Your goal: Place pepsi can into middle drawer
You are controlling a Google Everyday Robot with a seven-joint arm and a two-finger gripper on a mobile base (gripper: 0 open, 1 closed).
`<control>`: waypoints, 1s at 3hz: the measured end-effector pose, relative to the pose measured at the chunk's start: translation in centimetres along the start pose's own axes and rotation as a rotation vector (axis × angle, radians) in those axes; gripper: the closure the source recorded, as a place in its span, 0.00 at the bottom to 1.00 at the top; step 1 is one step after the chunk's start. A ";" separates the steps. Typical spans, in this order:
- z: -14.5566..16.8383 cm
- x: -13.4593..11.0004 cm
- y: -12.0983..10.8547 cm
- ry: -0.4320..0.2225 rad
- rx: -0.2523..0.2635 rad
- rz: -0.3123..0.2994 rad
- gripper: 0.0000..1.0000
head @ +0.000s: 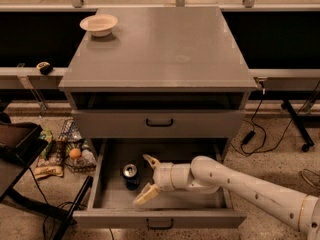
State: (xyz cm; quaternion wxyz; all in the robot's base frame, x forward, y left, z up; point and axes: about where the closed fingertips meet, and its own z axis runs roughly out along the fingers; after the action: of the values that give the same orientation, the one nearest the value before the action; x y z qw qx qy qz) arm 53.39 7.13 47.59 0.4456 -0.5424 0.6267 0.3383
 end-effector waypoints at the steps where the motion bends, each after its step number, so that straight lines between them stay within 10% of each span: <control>1: 0.0 0.0 0.0 0.000 0.000 0.000 0.00; 3: -6.9 -3.7 3.1 0.201 0.043 -0.054 0.00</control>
Offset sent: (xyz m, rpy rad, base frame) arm -0.0174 -0.0232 0.0490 -0.1930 -0.0682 -0.0034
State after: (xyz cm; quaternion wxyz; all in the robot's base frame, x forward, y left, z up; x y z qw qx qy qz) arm 49.03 2.83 53.38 0.4010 -0.5807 0.6605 0.2563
